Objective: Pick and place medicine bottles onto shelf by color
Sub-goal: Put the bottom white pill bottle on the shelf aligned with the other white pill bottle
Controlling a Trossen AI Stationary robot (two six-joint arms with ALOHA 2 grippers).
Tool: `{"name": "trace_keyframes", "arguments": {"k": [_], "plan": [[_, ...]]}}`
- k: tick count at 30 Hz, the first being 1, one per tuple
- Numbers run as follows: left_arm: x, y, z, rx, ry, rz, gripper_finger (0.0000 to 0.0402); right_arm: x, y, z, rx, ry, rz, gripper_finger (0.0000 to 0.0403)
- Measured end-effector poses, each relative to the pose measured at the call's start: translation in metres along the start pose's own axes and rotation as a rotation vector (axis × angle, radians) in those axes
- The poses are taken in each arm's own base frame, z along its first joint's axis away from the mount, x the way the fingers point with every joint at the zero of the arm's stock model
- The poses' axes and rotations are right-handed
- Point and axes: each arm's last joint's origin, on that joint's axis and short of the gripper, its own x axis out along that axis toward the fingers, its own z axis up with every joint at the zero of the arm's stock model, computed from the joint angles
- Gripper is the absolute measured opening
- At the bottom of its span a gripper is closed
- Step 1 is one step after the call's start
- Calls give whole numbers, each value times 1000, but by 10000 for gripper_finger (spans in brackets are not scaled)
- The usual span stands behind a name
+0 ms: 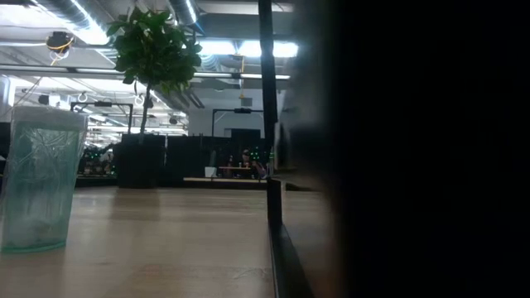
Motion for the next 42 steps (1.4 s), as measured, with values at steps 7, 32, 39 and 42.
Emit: {"name": "trace_keyframes", "arguments": {"k": [7, 32, 39, 42], "plan": [[0, -5, 7, 6, -55, -66, 240, 11, 17, -22, -46, 18, 31, 154], [0, -7, 18, -65, -131, -114, 240, 42, 38, -54, -161, -34, -17, 154], [2, -3, 19, -64, -131, -98, 240, 42, 41, -53, -132, -52, 13, 154], [3, -3, 19, -44, -131, -97, 240, 42, 41, -53, -131, -61, 16, 154]]}}
